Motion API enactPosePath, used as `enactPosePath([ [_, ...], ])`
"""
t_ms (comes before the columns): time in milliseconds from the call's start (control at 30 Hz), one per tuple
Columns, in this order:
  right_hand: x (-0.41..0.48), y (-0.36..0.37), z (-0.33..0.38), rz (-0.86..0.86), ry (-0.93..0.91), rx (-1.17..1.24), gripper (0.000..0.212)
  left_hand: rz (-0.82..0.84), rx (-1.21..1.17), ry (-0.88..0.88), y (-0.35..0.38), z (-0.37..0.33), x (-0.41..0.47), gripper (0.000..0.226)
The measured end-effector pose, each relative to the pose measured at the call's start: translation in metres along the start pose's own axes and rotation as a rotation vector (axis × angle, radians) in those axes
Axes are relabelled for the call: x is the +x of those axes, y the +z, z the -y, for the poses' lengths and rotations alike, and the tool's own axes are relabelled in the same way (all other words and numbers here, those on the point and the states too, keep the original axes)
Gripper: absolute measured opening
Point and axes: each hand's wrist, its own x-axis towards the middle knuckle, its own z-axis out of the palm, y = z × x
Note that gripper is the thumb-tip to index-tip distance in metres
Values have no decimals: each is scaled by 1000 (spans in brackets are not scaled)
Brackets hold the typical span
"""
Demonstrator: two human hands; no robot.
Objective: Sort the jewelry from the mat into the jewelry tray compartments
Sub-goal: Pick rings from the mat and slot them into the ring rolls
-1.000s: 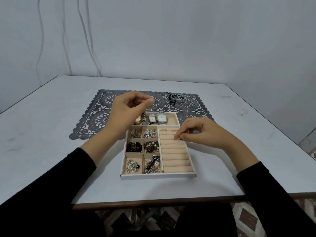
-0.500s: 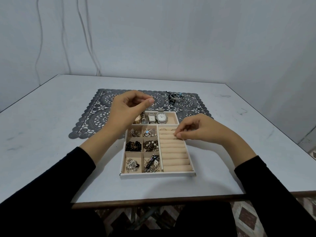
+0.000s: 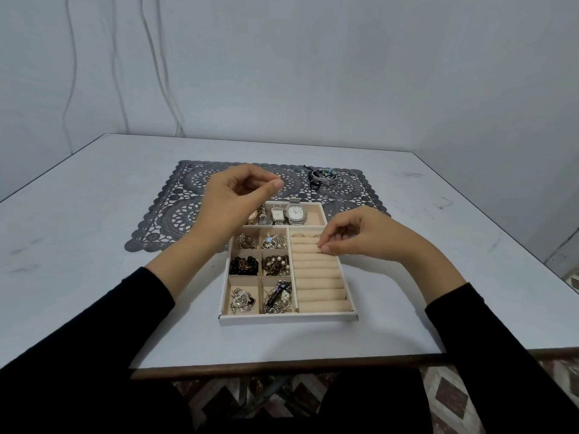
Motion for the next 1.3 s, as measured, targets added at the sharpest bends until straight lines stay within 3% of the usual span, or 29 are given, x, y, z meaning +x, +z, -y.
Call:
enactPosePath([
  [200,-6,-3,-2,-35,47,170,11,8,-18,-4,0,1,-1,7],
  [400,-3,-7,-20,-411,63,307,15,45,-28,-9,4,3,-3,7],
  [467,3,-7,-31,-540,113,276,13,68,-12,-2,4,4,-3,6],
  [567,8,-5,-47,-647,170,21,14,116,46,18,5,4,-4,7],
  [667,9,1,-53,-606,188,-222,29,179,120,40,8,3,-7,9],
  [833,14,5,-66,-495,234,-412,38,295,186,80,10,2,-11,11],
  [1000,15,8,-67,-477,195,-469,17,397,307,151,11,3,-12,9],
  [1300,14,8,-63,-502,151,-489,23,541,439,218,12,5,-11,11],
])
